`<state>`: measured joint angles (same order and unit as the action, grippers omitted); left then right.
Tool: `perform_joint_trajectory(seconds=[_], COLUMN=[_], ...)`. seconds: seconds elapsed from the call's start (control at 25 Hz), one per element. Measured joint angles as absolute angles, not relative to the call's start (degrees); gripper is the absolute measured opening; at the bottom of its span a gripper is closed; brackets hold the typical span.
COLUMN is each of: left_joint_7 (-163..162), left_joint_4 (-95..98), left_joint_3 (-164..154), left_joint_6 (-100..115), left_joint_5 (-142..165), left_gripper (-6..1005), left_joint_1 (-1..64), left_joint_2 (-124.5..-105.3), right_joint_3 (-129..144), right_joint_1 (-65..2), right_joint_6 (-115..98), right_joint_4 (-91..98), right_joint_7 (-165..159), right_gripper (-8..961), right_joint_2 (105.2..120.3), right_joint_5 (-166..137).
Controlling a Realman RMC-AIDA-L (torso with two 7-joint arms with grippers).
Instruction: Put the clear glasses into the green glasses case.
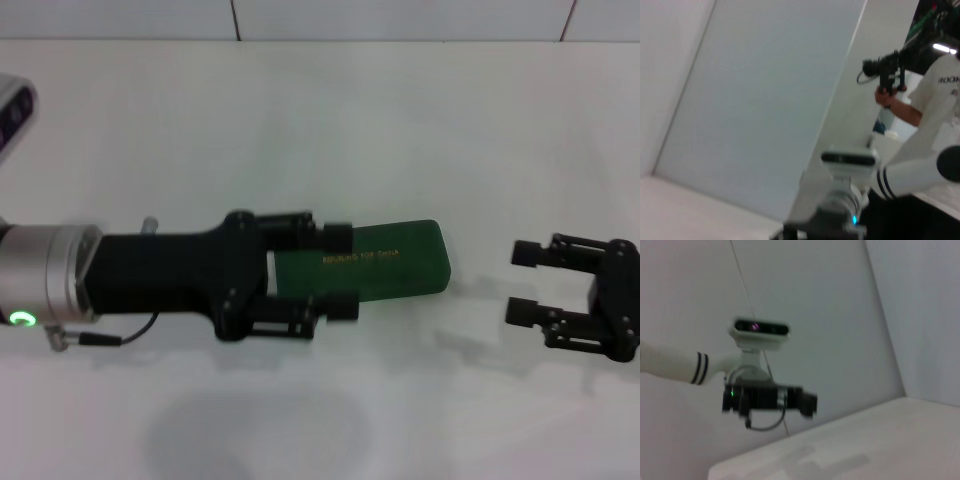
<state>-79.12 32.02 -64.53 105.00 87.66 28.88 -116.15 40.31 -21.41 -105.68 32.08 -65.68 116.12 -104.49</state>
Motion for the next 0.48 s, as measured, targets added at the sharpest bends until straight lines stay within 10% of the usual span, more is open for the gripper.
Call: perform_joint_trajectory(seconds=[0.24,0.48], left_joint_7=[-77.6,-77.0], left_joint_4=[34.4,34.6], left_joint_3=[-64.9,-63.8], left_joint_6=[106.1,106.1], left_joint_5=[91.5,93.1], left_gripper=[854,870], left_joint_1=[27.3,27.0], left_joint_2=[-116.10,-114.45], right_joint_3=[42.4,51.0], right_joint_1=[-23.8,-26.2], right_joint_6=[-107.5,-107.1], right_joint_4=[29.6,27.7], right_joint_7=[-65.7,-65.5], right_gripper=[711,849], right_joint_2=[116.13,116.19], right_joint_5=[-102.0,-95.7])
